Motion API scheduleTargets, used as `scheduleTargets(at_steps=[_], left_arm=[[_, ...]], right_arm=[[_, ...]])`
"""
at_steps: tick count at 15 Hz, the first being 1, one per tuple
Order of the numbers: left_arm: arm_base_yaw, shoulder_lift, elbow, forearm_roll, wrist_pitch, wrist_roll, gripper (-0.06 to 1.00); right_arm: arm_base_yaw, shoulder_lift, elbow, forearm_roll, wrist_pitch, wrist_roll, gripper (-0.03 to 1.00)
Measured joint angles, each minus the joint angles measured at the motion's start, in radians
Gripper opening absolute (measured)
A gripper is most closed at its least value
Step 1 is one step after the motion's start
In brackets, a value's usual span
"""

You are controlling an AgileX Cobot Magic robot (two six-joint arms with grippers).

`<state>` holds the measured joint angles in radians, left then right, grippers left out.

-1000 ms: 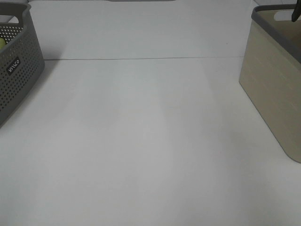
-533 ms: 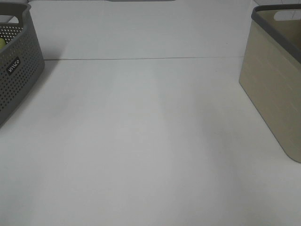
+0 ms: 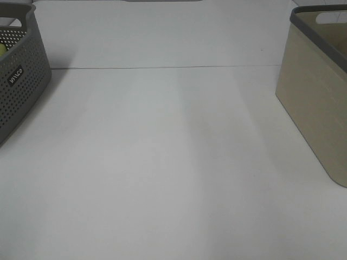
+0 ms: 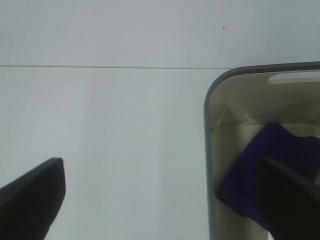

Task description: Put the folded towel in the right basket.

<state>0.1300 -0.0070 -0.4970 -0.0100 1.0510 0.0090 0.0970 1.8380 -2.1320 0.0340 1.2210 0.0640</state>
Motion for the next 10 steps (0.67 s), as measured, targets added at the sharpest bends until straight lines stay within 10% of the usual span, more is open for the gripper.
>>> scheduleTargets(at_steps=[10], left_arm=[[0.000, 0.000, 0.000, 0.000, 0.000, 0.000, 0.99]], right_arm=[[0.000, -0.982, 0.880, -0.048, 0.000, 0.029, 0.92]])
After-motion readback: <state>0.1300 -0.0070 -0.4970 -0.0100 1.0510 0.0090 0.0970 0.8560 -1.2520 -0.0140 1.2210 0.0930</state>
